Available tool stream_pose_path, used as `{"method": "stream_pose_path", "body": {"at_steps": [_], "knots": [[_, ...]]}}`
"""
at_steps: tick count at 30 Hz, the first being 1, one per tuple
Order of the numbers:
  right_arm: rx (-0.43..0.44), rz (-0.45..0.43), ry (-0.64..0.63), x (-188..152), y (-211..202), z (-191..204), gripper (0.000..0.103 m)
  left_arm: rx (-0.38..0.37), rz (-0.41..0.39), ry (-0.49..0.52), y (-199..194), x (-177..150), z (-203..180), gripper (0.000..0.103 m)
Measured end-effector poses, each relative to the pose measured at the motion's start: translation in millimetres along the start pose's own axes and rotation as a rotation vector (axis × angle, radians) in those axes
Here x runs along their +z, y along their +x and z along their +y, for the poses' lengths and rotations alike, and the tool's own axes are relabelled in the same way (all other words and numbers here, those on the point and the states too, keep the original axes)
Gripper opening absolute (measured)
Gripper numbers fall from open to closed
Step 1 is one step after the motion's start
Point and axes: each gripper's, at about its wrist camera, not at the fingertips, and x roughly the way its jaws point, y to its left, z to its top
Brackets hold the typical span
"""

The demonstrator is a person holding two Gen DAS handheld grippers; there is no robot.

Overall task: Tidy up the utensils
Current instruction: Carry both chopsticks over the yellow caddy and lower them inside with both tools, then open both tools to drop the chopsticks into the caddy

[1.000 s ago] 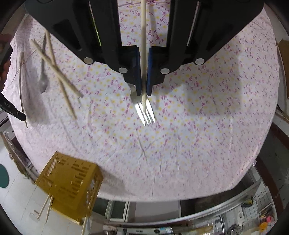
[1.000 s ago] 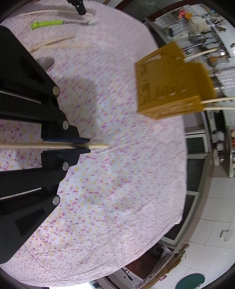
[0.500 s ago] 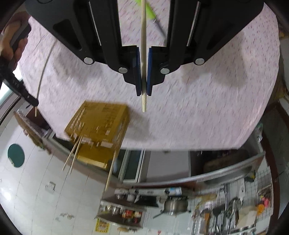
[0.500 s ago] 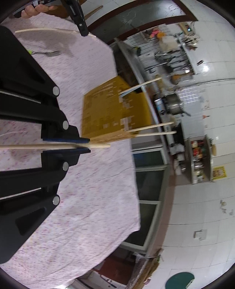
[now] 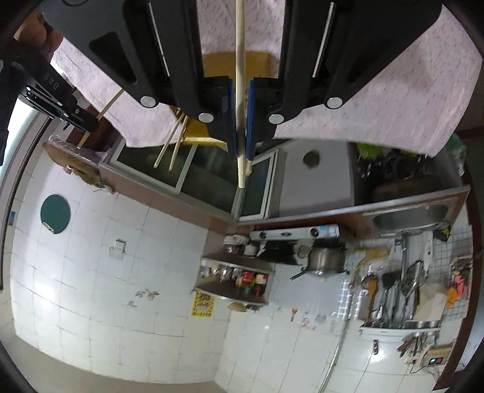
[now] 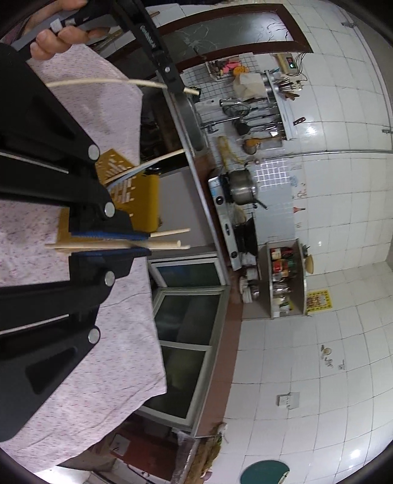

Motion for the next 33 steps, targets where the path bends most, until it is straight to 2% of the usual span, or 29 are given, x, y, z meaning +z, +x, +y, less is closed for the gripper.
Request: {"method": "stream_pose_path", "body": {"at_steps": [6,9,15,22,27,33], "knots": [[0.014,-0.03,-0.006,18.6,2.4,2.2,0.006,-0.021,-0.034,0.028,9.6,3.8,-6.0,0.005],[0.018,-0.047,-0.01,30.6,1.7,5.5,0.006,-0.056,-0.055,0.028,10.6,6.0,-5.5,0.005],[0.018,-0.085,-0.022,58.1,2.2,12.2,0.006,-0.103,-0.189,0.028,7.5,30.8,-11.0,0.005],[0.015,-0.104,-0.04,80.6,14.2,19.1,0.006,-0.114,-0.261,0.043,30.1,58.9,-20.9,0.005],[0.006,-0.072,-0.043,77.1,34.0,16.8,0.006,-0.07,-0.312,0.064,53.1,57.2,-20.4,0.005],[0.002,-0.027,-0.043,59.0,67.0,12.5,0.006,-0.049,-0.314,0.088,86.8,41.5,-23.4,0.005]]}}
